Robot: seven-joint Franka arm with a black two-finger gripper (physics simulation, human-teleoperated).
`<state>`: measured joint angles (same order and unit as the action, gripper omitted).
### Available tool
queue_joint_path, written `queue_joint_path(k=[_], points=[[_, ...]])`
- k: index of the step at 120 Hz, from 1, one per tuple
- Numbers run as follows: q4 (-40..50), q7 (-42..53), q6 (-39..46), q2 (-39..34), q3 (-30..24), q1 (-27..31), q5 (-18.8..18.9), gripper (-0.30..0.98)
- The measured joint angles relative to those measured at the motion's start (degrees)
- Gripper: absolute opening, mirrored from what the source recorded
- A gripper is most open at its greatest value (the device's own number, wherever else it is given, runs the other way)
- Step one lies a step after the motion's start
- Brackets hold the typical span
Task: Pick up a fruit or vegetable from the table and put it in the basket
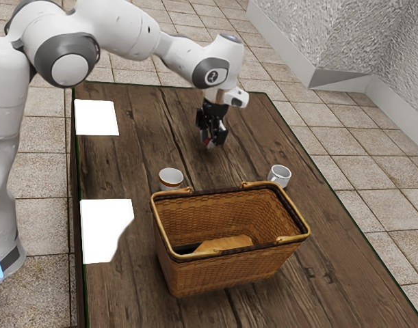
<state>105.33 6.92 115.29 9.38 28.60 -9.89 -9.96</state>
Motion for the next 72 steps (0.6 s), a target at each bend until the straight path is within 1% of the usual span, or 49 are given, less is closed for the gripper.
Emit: queue_joint_path(k=[12, 19, 26, 45, 72], points=[[-3.48, -0.10, -3.52, -11.45, -0.79, -0.98, 1.34, 0.16], [-4.62, -0.15, -7.29, -17.45, -4.42, -0.12, 2.10, 0.18], [-4.63, -0.29, -11.43, -20.87, -8.92, -1.81, 3.08, 0.17], [-0.36, -1.19, -18.45, -22.55, -23.27, -2.91, 4.65, 0.15], [0.12, -3.41, -21.48, -22.13, -37.84, -2.17, 4.00, 0.15]])
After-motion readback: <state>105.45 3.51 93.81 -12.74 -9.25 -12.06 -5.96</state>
